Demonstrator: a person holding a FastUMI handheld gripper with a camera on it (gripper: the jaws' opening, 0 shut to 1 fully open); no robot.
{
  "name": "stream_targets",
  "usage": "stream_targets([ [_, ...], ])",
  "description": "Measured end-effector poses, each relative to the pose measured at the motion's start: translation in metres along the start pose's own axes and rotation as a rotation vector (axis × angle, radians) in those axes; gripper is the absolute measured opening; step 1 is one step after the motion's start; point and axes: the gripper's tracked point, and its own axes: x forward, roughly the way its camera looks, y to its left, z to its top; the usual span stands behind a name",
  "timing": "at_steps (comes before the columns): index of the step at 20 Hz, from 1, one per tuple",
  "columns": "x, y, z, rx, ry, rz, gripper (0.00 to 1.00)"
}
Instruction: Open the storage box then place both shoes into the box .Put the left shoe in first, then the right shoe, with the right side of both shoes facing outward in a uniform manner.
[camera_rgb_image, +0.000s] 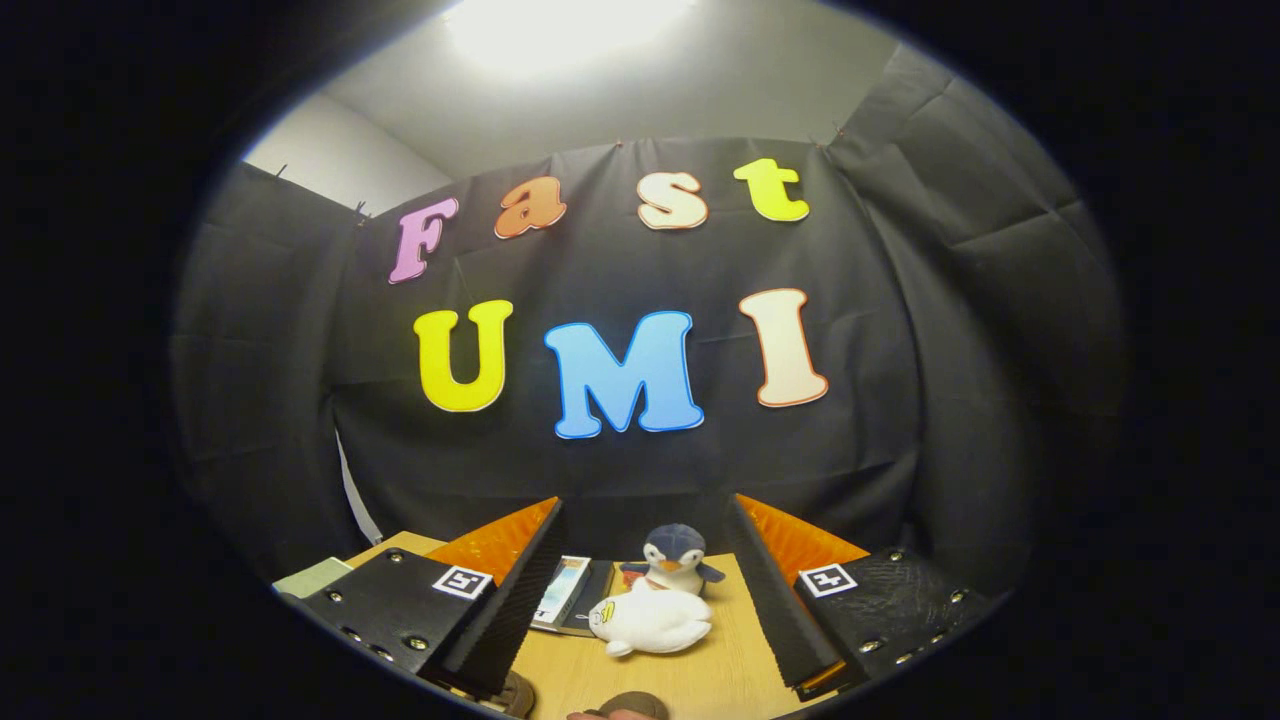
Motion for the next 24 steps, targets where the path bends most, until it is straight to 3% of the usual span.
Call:
stream_targets([
  [12,0.001,0.057,-0.032,0.025,0.092,0.090,0.96],
  [18,-0.002,0.117,-0.079,0.104,0.248,0.227,0.96],
  [24,-0.019,0.203,-0.161,0.360,0.527,0.419,0.96],
])
